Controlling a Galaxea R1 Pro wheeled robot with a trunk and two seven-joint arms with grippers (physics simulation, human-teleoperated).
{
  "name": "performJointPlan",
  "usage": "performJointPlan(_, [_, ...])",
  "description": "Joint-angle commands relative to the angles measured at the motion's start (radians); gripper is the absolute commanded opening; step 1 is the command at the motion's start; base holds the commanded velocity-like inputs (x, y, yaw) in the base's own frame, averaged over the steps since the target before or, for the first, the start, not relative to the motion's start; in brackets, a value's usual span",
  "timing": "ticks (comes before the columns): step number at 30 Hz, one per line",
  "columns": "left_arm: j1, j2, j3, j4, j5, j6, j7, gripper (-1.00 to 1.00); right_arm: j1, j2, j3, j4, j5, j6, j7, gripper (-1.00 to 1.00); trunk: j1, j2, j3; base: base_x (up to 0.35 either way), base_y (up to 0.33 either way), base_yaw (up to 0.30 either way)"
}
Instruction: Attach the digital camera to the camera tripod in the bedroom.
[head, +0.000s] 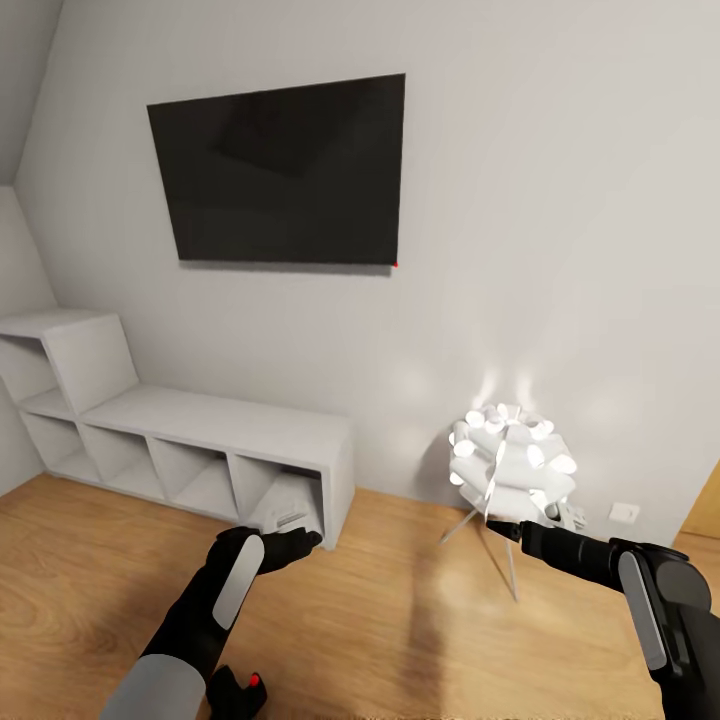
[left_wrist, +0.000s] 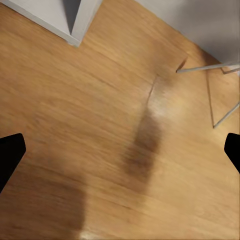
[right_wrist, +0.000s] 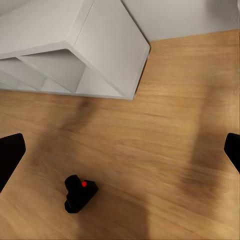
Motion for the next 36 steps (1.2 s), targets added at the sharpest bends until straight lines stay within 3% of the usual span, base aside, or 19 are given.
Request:
performJointPlan(1, [-0.001,0.000,-0.001,-0.001,0.011,0.003,0.009,1.00,-0.001,0.000,-0.001,0.000,-0.006,0.007,-0.001,1.00,0.004,-0.008,-0.004,0.000,0.000,0.000])
performJointPlan(36, [-0.001,0.000,-0.002,-0.004,0.011,0.003,0.009,1.00,-0.001,0.003,-0.004,-0.028,-0.001,0.005,-0.012,1.00,0.138,-0.253,-0.114,0.000,0.000,0.000])
